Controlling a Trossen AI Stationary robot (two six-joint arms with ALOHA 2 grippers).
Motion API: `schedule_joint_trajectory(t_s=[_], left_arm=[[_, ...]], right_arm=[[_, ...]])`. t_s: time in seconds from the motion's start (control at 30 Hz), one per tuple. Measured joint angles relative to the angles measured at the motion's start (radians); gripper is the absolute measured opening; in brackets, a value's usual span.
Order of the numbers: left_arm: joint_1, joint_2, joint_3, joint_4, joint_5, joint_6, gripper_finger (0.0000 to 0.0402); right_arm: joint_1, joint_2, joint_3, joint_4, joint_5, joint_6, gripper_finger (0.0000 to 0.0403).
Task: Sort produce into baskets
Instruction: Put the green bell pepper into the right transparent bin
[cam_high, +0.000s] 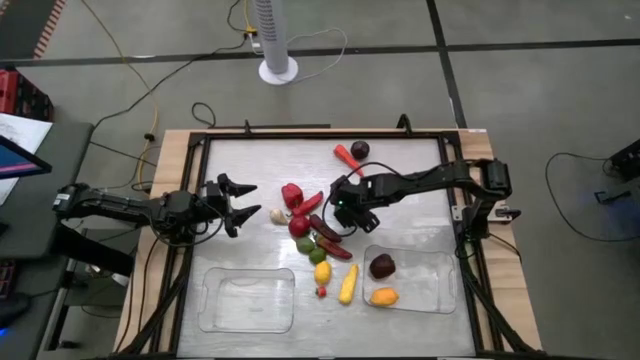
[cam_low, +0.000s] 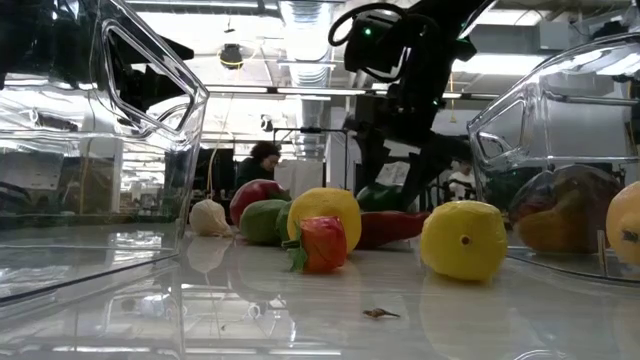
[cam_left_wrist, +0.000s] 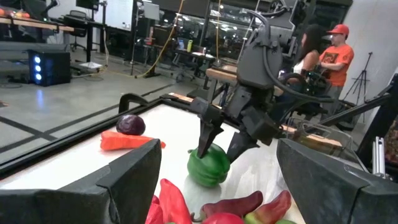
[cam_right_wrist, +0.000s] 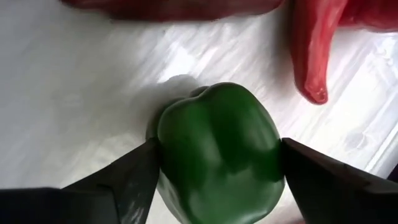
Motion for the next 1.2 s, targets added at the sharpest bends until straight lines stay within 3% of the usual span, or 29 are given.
schedule_joint_trajectory(t_s=[0.37, 0.5, 0.63, 0.9, 1.2], left_arm=[[0.000, 0.000, 0.000, 0.000, 0.000, 0.000, 0.0307], [0.000, 0.000, 0.000, 0.000, 0.000, -0.003, 0.0307], [0.000, 0.000, 0.000, 0.000, -0.001, -0.005, 0.0307], [0.000, 0.000, 0.000, 0.001, -0.007, -0.008, 0.0307], [0.000, 0.000, 0.000, 0.007, -0.012, -0.009, 0.0307]], right_arm=[[0.116, 0.000, 0.143, -0.048, 0.109, -0.023, 0.0312], [0.165, 0.000, 0.232, -0.056, 0.099, 0.023, 0.0312], [0.206, -0.002, 0.289, 0.006, 0.010, 0.085, 0.0311], [0.263, 0.000, 0.298, 0.262, -0.326, 0.268, 0.0311], [0.335, 0.020, 0.299, 0.506, -0.349, 0.277, 0.0311]])
